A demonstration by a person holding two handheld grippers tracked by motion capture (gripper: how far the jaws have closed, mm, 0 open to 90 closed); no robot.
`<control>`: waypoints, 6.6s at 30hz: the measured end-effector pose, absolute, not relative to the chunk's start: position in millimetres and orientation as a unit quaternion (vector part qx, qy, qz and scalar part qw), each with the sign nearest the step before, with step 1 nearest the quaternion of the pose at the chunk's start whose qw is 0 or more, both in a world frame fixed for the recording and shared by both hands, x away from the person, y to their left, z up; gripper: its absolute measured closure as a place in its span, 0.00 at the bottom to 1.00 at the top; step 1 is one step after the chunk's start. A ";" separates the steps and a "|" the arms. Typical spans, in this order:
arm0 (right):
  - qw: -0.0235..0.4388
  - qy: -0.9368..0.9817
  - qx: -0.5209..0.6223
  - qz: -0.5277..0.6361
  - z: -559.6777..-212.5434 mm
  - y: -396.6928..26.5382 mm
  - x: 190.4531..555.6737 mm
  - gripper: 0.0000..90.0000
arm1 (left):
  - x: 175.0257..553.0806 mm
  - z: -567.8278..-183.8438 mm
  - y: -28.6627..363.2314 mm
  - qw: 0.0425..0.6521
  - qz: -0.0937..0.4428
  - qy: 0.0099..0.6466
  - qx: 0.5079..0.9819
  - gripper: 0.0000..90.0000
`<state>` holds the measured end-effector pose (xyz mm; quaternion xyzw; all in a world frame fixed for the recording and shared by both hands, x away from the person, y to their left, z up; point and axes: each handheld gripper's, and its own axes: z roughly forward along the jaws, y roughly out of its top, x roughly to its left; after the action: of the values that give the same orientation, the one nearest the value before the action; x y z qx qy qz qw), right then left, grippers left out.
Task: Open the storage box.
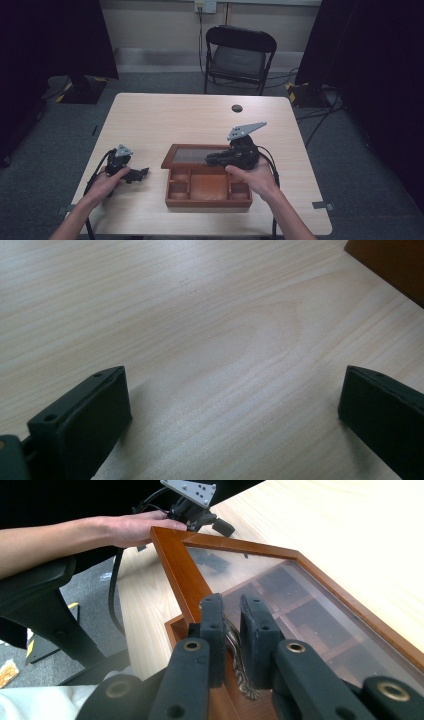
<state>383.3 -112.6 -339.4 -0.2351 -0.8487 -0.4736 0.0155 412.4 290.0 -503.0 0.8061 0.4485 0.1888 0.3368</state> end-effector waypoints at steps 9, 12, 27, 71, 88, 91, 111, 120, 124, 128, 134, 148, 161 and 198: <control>0.017 -0.847 -0.237 -0.475 -334.9 -112.7 387.9 0.91 | 412.5 -502.9 290.3 0.335 0.188 0.447 0.808 0.00; 0.017 -0.847 -0.238 -0.476 -333.8 -112.7 389.0 0.91 | 412.5 -502.8 290.3 0.335 0.189 0.447 0.808 0.00; 0.018 -0.846 -0.240 -0.476 -328.8 -112.6 394.6 0.91 | 412.5 -502.9 290.3 0.336 0.188 0.447 0.807 0.00; 0.025 -0.838 -0.252 -0.484 -318.2 -113.5 409.4 0.91 | 412.6 -503.0 290.2 0.337 0.188 0.447 0.807 0.00; 0.035 -0.835 -0.260 -0.483 -316.0 -113.8 414.4 0.91 | 412.7 -503.0 290.3 0.337 0.188 0.446 0.807 0.00; 0.037 -0.835 -0.262 -0.483 -315.5 -113.9 415.7 0.91 | 412.7 -503.0 290.2 0.337 0.188 0.447 0.807 0.00; 0.048 -0.832 -0.268 -0.483 -310.7 -114.3 425.0 0.91 | 412.8 -502.9 290.4 0.336 0.189 0.446 0.808 0.00; 0.051 -0.832 -0.270 -0.483 -309.3 -114.4 427.4 0.91 | 412.8 -502.9 290.5 0.335 0.188 0.445 0.809 0.00; 0.050 -0.832 -0.269 -0.483 -309.4 -114.7 427.3 0.91 | 412.8 -502.9 290.5 0.336 0.188 0.446 0.808 0.00; 0.049 -0.832 -0.268 -0.484 -309.5 -114.9 427.3 0.91 | 412.7 -503.0 290.2 0.338 0.188 0.447 0.807 0.00; 0.048 -0.831 -0.268 -0.484 -310.0 -115.3 426.9 0.91 | 412.7 -503.0 290.3 0.336 0.188 0.446 0.808 0.00; 0.047 -0.831 -0.266 -0.486 -310.8 -116.0 425.8 0.91 | 412.6 -503.0 290.2 0.337 0.188 0.447 0.807 0.00; 0.048 -0.831 -0.266 -0.486 -310.5 -115.9 426.0 0.91 | 412.7 -503.0 290.2 0.337 0.188 0.447 0.807 0.00; 0.047 -0.833 -0.262 -0.485 -310.4 -115.4 425.9 0.91 | 412.7 -502.9 290.3 0.336 0.188 0.446 0.808 0.00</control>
<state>425.9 -115.4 -310.4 -0.2621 -0.8328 -0.4853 0.0470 412.7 290.3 -502.9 0.8076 0.4464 0.1882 0.3364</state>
